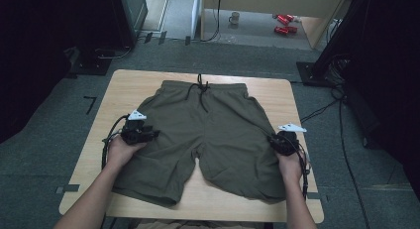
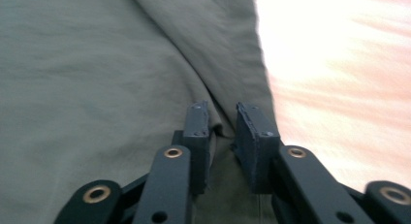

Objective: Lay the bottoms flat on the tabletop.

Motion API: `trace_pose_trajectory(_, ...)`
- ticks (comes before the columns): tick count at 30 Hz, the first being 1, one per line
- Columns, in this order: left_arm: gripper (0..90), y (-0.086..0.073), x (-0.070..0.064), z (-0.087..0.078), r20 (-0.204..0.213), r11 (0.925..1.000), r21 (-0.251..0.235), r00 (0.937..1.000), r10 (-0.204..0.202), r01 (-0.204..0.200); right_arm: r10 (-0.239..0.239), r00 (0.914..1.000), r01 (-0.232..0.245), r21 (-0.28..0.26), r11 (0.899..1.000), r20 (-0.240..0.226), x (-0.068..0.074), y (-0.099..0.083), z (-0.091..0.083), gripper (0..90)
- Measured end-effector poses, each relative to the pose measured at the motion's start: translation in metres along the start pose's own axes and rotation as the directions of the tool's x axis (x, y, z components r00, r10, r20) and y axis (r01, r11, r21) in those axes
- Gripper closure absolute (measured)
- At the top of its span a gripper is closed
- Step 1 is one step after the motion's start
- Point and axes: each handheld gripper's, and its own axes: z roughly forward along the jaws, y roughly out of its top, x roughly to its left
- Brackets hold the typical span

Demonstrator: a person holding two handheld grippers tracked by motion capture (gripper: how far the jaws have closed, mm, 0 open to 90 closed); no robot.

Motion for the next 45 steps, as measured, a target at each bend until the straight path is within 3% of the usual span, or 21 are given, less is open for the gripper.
trace_pose_trajectory(5, 57.5, -0.004, -0.003, -0.005, 0.013, 0.9999, 0.014, 0.9999, -0.003, 0.003, -0.007, 1.0000, 0.007, -0.009, 1.000, 0.007, 0.000, -0.013, -0.013, 73.7)
trace_pose_trajectory(9, 56.4, -0.004, -0.011, -0.010, 0.011, 0.9995, 0.028, 0.9999, 0.012, -0.012, 0.016, 0.9998, -0.016, 0.012, 1.000, -0.011, 0.001, -0.008, -0.016, 68.4)
trace_pose_trajectory(12, 54.3, -0.004, -0.019, -0.015, 0.048, 0.9993, -0.028, 0.9985, 0.026, -0.025, -0.008, 0.9988, 0.006, -0.044, 0.999, -0.049, 0.017, -0.002, -0.023, 62.7)
trace_pose_trajectory(14, 53.8, -0.004, -0.025, -0.012, 0.043, 0.9983, -0.039, 0.9981, 0.045, -0.043, -0.042, 0.9962, 0.038, -0.064, 0.997, -0.076, 0.032, 0.000, -0.023, 58.2)
trace_pose_trajectory(18, 54.0, -0.005, -0.025, 0.001, 0.008, 0.9989, 0.004, 0.9989, 0.047, -0.047, -0.086, 0.9909, 0.082, -0.042, 0.996, -0.104, 0.055, 0.004, -0.008, 55.7)
trace_pose_trajectory(21, 58.7, -0.002, -0.024, 0.004, -0.031, 0.9976, -0.001, 0.9971, 0.069, -0.069, -0.082, 0.9923, 0.082, -0.004, 0.997, -0.093, 0.059, 0.005, 0.005, 55.3)
trace_pose_trajectory(22, 64.0, 0.000, -0.025, 0.005, -0.055, 0.9972, 0.006, 0.9957, 0.075, -0.075, -0.086, 0.9920, 0.086, -0.001, 0.996, -0.092, 0.059, 0.006, 0.009, 55.3)
trace_pose_trajectory(26, 72.0, 0.004, -0.018, 0.011, -0.073, 0.9991, -0.023, 0.9967, 0.034, -0.036, -0.082, 0.9931, 0.082, -0.008, 0.997, -0.084, 0.062, 0.015, 0.020, 59.0)
trace_pose_trajectory(28, 73.8, 0.009, -0.010, 0.015, -0.066, 0.9995, -0.030, 0.9977, -0.015, 0.013, -0.081, 0.9932, 0.081, -0.006, 0.997, -0.083, 0.061, 0.023, 0.028, 59.8)
trace_pose_trajectory(30, 74.6, 0.014, -0.005, 0.020, -0.074, 0.9988, -0.043, 0.9969, -0.028, 0.025, -0.078, 0.9936, 0.078, -0.003, 0.997, -0.082, 0.062, 0.033, 0.038, 59.9)
trace_pose_trajectory(38, 74.2, 0.032, 0.011, 0.038, -0.103, 0.9966, -0.072, 0.9935, -0.049, 0.041, -0.065, 0.9952, 0.064, -0.016, 0.998, -0.074, 0.058, 0.056, 0.064, 60.3)
trace_pose_trajectory(42, 65.4, 0.037, 0.017, 0.041, -0.071, 0.9955, -0.071, 0.9952, -0.067, 0.062, -0.059, 0.9952, 0.057, -0.028, 0.998, -0.079, 0.055, 0.061, 0.071, 59.1)
trace_pose_trajectory(45, 60.5, 0.036, 0.013, 0.036, -0.075, 0.9986, -0.047, 0.9968, -0.027, 0.024, -0.043, 0.9945, 0.044, 0.002, 0.999, -0.095, 0.055, 0.062, 0.067, 61.6)
